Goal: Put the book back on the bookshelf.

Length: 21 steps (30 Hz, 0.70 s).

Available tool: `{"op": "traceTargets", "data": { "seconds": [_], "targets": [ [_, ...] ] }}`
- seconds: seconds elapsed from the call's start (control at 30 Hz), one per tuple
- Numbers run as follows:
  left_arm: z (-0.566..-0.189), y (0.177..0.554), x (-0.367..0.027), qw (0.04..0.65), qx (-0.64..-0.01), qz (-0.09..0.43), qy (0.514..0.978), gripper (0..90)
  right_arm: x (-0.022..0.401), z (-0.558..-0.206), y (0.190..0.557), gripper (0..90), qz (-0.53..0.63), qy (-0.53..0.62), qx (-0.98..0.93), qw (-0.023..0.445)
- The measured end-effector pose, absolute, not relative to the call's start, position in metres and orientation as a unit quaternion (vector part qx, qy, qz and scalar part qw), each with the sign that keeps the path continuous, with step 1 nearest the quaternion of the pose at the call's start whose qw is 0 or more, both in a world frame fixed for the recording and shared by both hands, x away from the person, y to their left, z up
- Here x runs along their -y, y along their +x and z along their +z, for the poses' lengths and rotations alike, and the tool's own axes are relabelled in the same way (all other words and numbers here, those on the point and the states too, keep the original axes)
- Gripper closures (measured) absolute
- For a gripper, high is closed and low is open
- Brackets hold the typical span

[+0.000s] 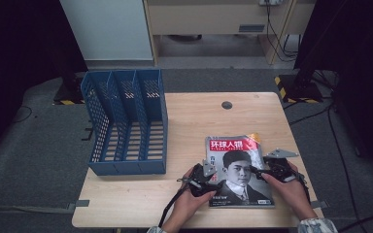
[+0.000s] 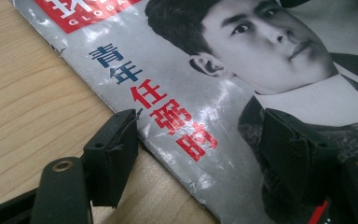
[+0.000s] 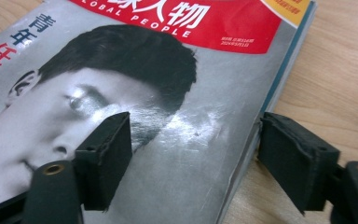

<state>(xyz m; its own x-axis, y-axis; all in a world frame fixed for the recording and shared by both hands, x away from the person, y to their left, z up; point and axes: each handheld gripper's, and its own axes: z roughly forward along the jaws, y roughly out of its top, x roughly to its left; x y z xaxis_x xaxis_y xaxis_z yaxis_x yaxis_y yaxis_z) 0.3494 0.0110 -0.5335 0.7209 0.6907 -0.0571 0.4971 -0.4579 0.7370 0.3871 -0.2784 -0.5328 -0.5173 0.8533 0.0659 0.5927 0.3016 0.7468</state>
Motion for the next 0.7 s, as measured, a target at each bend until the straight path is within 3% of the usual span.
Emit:
{"op": "traceTargets", "data": {
  "seconds": [0.23,0.4,0.7],
  "targets": [
    [-0.534,0.349,-0.010,0.384,-0.353,0.128,0.843,26.9,0.282,-0.521,0.382,43.9,0.403,0.464,-0.768,0.184],
    [-0.534,0.348,-0.010,0.385,-0.354,0.129,0.843,26.8,0.279,-0.515,0.374,47.3,0.420,0.454,-0.765,0.181],
    [-0.535,0.349,-0.011,0.388,-0.351,0.129,0.842,26.8,0.280,-0.525,0.369,52.0,0.400,0.464,-0.781,0.122]
  ]
}}
